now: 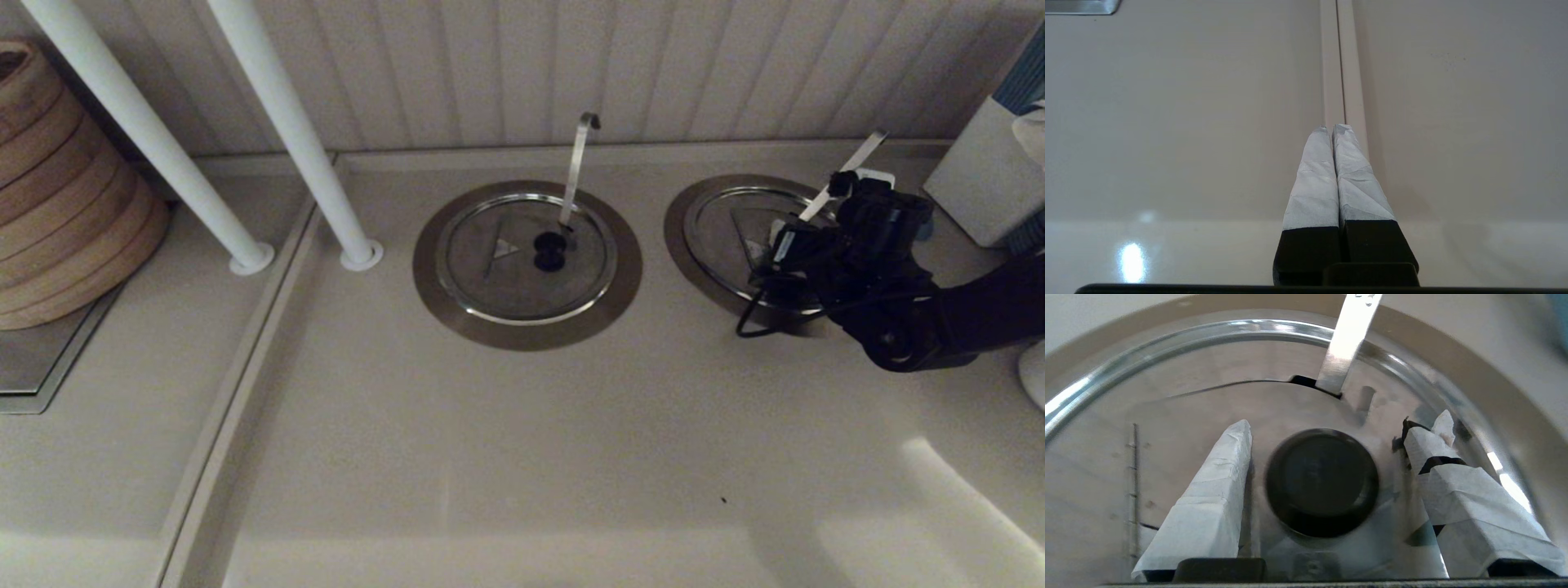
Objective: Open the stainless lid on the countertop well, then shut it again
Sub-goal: Open the lid
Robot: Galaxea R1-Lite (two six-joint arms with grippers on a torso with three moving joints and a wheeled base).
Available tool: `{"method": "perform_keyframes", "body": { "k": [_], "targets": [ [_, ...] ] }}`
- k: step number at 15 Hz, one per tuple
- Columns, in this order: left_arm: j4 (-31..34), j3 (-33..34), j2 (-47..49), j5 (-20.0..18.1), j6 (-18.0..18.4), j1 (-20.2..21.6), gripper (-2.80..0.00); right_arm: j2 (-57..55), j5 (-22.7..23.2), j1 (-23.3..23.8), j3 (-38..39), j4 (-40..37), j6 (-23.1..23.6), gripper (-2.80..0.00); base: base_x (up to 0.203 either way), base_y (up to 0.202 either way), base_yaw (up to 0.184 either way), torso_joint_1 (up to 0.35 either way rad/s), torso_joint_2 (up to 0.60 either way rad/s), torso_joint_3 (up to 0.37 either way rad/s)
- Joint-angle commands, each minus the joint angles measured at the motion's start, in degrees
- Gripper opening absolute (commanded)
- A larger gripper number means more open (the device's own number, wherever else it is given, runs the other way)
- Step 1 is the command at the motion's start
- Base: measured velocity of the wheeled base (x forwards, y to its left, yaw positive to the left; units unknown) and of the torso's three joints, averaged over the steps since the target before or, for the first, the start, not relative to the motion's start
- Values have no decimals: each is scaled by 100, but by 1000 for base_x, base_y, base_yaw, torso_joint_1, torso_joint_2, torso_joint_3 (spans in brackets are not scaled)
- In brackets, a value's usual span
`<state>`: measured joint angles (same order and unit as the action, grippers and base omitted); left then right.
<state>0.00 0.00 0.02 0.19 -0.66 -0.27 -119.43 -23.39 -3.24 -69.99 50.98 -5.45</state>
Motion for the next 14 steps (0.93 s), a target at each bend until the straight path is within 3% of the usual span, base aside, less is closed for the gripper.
{"method": "perform_keyframes", "body": {
  "k": [1, 14],
  "targets": [
    [0, 0, 6, 6, -4, 0, -280, -77, -7, -97, -129, 8, -172, 0, 0, 0, 0, 0, 0, 0],
    [0, 0, 6, 7, -4, 0, -280, 325, 72, -343, -121, -7, -474, 0, 0, 0, 0, 0, 0, 0]
  ]
}}
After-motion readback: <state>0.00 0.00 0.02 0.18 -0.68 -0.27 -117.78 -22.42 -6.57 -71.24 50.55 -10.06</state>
